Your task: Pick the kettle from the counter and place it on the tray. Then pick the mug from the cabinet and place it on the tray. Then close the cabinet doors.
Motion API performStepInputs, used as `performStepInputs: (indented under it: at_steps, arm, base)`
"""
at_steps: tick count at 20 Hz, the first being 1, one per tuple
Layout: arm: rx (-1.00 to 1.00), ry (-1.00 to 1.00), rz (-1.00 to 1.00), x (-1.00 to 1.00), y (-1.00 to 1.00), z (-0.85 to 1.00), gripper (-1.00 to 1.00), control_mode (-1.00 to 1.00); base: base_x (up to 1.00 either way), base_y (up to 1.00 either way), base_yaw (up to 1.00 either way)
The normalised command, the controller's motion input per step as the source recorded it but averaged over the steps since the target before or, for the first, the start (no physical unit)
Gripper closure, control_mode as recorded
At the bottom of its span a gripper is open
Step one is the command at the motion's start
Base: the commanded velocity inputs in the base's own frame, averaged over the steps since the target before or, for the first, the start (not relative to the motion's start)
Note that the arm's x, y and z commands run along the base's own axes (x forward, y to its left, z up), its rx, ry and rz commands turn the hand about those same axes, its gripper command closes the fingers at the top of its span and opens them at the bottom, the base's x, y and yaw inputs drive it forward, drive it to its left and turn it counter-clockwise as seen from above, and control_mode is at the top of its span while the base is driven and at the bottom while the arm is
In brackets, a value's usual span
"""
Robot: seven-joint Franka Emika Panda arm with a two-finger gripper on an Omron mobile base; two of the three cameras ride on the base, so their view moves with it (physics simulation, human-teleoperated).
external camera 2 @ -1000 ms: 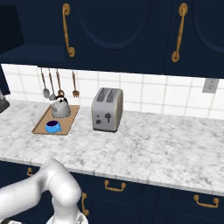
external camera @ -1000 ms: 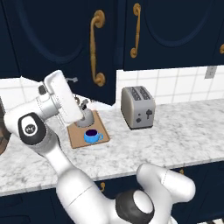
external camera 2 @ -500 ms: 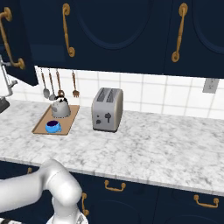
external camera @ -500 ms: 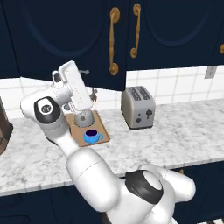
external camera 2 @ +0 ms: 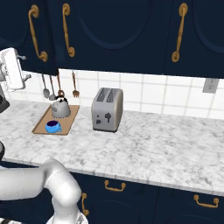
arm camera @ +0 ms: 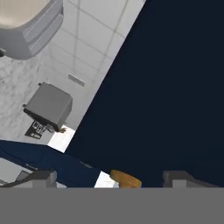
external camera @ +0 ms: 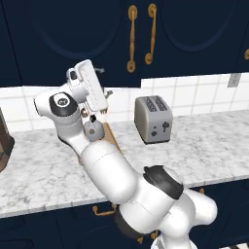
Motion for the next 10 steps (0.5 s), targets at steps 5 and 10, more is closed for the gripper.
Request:
performStepInputs:
  at_steps: [5,10]
  arm:
    - [0.04,0.09,0.01,0.87,-0.27,0.0,-1.0,-1.0]
    - [0.03,0.11,0.02,0.84,-0.23,0.0,-1.0,-1.0]
  base:
    - [0.0,0.0,0.0]
    - [0.0,0.0,0.0]
